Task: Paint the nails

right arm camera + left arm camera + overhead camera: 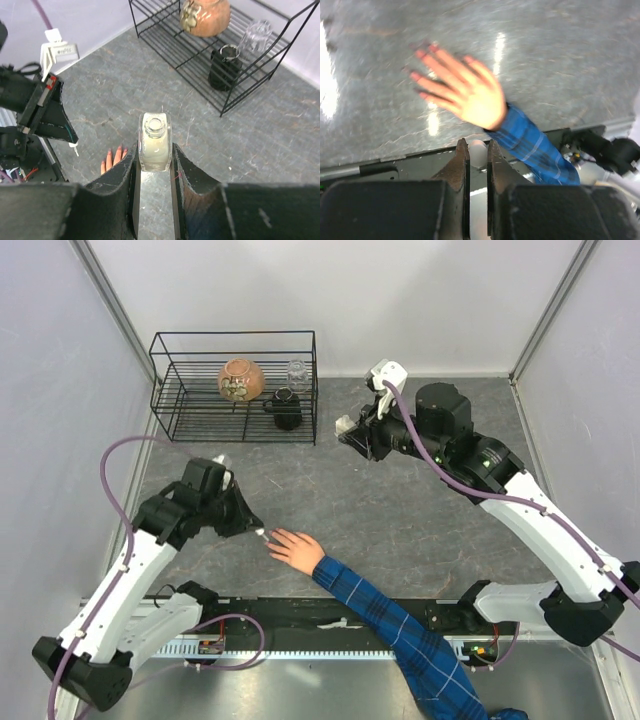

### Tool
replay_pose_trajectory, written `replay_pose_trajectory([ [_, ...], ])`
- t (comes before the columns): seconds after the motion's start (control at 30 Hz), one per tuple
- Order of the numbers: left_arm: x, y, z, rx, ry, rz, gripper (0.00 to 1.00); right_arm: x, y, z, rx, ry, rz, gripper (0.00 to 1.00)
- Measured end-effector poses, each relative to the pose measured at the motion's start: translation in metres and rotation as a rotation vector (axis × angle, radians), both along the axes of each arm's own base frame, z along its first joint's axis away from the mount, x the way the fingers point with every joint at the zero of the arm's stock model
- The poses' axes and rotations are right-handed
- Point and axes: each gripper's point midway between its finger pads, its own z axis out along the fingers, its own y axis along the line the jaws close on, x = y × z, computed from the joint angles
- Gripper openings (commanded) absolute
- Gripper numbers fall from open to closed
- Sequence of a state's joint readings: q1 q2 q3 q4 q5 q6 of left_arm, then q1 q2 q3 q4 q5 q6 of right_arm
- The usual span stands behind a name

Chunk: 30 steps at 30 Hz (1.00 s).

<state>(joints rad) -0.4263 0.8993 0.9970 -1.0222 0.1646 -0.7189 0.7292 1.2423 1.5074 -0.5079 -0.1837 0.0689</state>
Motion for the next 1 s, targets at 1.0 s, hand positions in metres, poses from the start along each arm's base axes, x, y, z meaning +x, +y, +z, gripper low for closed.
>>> replay_pose_trajectory([
  [1.0,0.002,0.031,-0.099,0.075,0.121,0.338,0.02,0.009,0.023,-0.052,-0.058,0.147,0.041,0.00],
])
